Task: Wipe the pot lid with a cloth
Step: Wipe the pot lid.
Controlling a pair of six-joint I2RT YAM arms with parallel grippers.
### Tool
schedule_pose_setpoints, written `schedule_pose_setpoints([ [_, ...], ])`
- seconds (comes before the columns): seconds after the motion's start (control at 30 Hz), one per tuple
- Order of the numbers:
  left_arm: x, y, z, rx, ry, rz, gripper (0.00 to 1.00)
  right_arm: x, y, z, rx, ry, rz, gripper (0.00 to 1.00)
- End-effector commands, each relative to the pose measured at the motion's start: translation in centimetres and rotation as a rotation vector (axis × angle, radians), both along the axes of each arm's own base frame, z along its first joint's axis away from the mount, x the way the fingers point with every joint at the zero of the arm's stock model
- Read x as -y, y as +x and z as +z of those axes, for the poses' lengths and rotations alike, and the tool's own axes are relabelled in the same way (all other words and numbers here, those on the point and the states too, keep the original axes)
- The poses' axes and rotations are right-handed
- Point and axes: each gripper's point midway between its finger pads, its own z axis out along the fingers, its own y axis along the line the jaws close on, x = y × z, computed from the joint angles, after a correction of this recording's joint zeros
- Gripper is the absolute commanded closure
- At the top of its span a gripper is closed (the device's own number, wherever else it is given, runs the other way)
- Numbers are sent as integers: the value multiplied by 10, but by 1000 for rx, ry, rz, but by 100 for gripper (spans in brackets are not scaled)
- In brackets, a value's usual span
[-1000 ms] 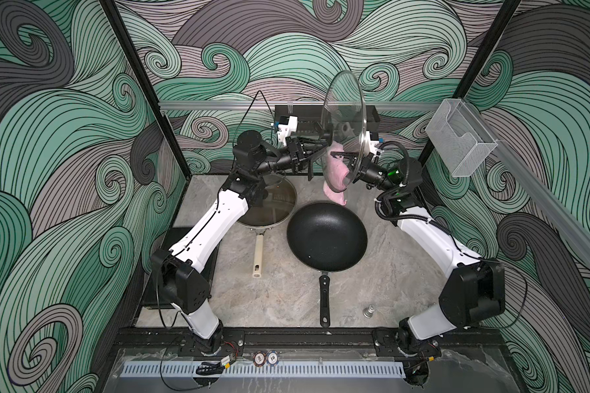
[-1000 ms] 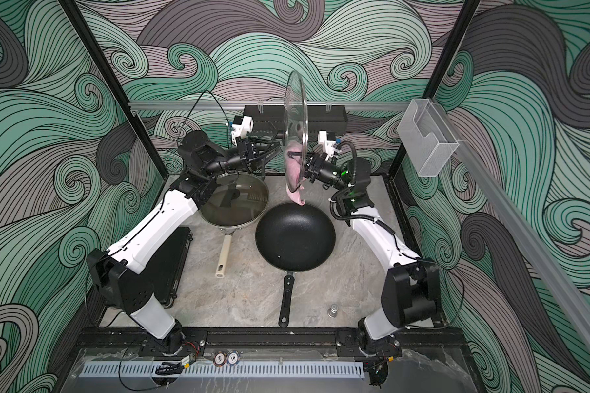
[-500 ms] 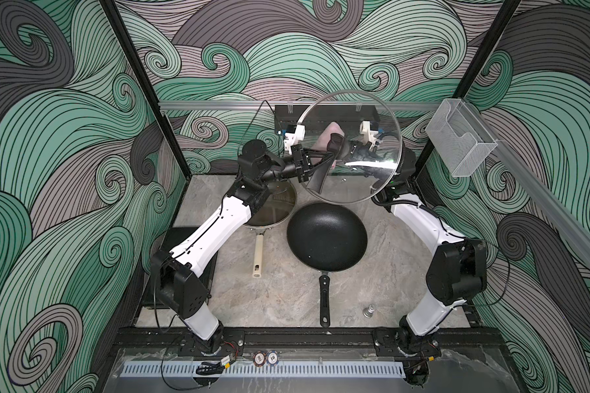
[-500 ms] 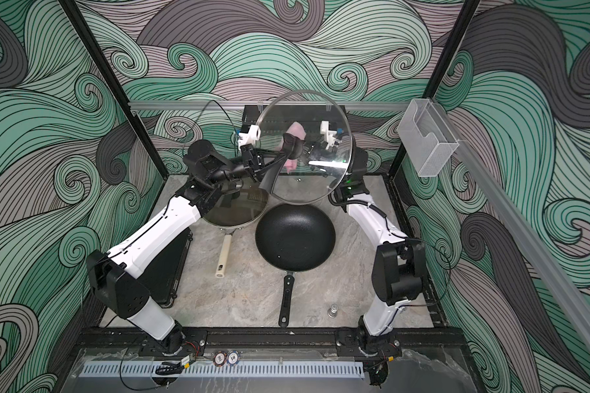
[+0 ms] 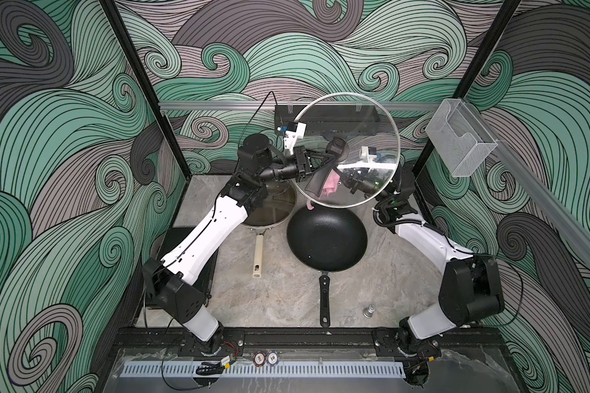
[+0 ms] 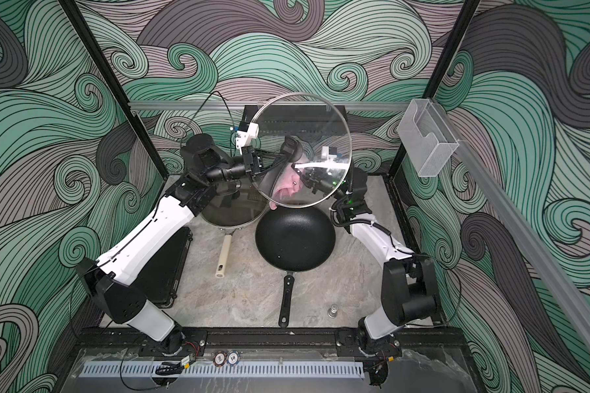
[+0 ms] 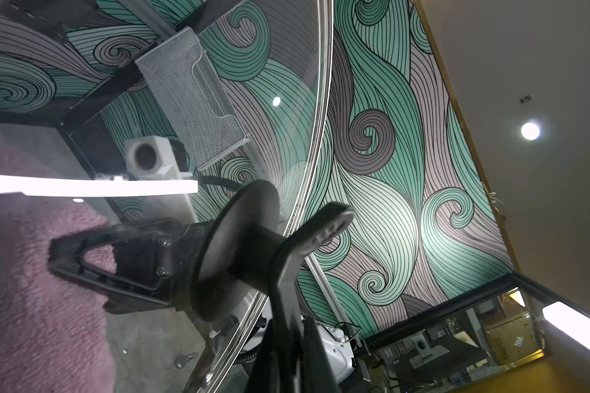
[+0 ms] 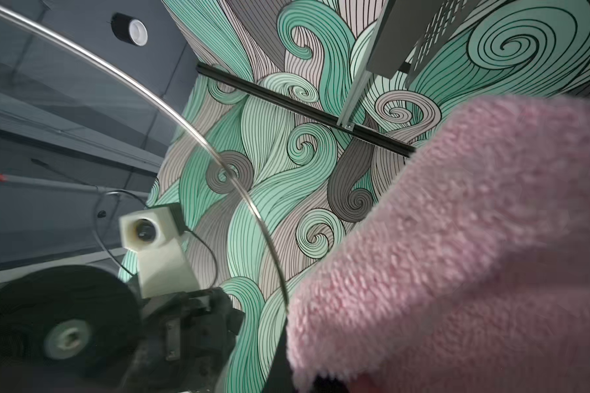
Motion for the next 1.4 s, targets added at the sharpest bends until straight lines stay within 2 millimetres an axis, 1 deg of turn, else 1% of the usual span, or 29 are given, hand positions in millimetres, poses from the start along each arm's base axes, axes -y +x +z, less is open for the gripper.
schedule_pose_setpoints([
  [0.0, -13, 25, 44, 80, -198, 109, 100, 16, -29, 75, 213, 210, 17, 100],
  [0.07, -25, 27, 61, 59, -273, 133, 100, 29, -30, 92, 245, 325, 33, 100],
  [0.1, -29, 29, 67, 48, -304, 134, 100, 30, -29, 96, 238, 344, 54, 100],
  [0.17, -30, 25, 79, 70, -356, 97, 100, 27, -36, 105, 277, 320, 74, 100],
  [0.2, -28, 23, 81, 75, -360, 78, 100, 27, -38, 107, 282, 305, 74, 100],
  [0.27, -27, 24, 79, 68, -371, 66, 100, 24, -39, 103, 266, 260, 71, 100],
  [0.33, -36, 33, 76, 22, -432, 92, 100, 27, -36, 97, 242, 254, 52, 100],
  [0.4, -40, 34, 81, 16, -480, 89, 100, 27, -34, 92, 230, 248, 50, 100],
  [0.47, -41, 30, 94, 33, -509, 70, 100, 28, -29, 87, 221, 241, 42, 100],
  [0.53, -44, 28, 103, 16, -540, 53, 100, 33, -25, 88, 223, 251, 35, 100],
  [0.63, -55, 27, 111, 5, -621, 57, 100, 44, -31, 108, 275, 313, 47, 100],
  [0.73, -63, 29, 114, -10, -701, 37, 100, 46, -43, 124, 314, 321, 72, 100],
  [0.8, -65, 26, 120, 7, -753, -8, 100, 47, -51, 132, 336, 327, 75, 100],
  [0.87, -67, 21, 127, 25, -812, -87, 100, 54, -52, 143, 343, 354, 62, 100],
  [0.93, -66, 20, 124, 14, -819, -116, 100, 62, -53, 154, 354, 378, 48, 100],
  [0.97, -64, 22, 117, 0, -804, -99, 100, 67, -54, 161, 367, 390, 38, 100],
  [1.07, -63, 19, 109, 2, -776, -66, 100, 78, -57, 176, 399, 403, 22, 100],
  [1.17, -64, 7, 120, 36, -771, -83, 100, 87, -48, 182, 397, 422, 8, 100],
  [1.2, -64, 6, 121, 32, -769, -86, 100, 90, -45, 185, 398, 434, 0, 100],
  [1.27, -62, 5, 119, 16, -781, -96, 100, 91, -44, 197, 434, 438, 3, 100],
  [1.37, -62, 4, 115, 0, -802, -126, 100, 94, -48, 218, 487, 459, 14, 100],
])
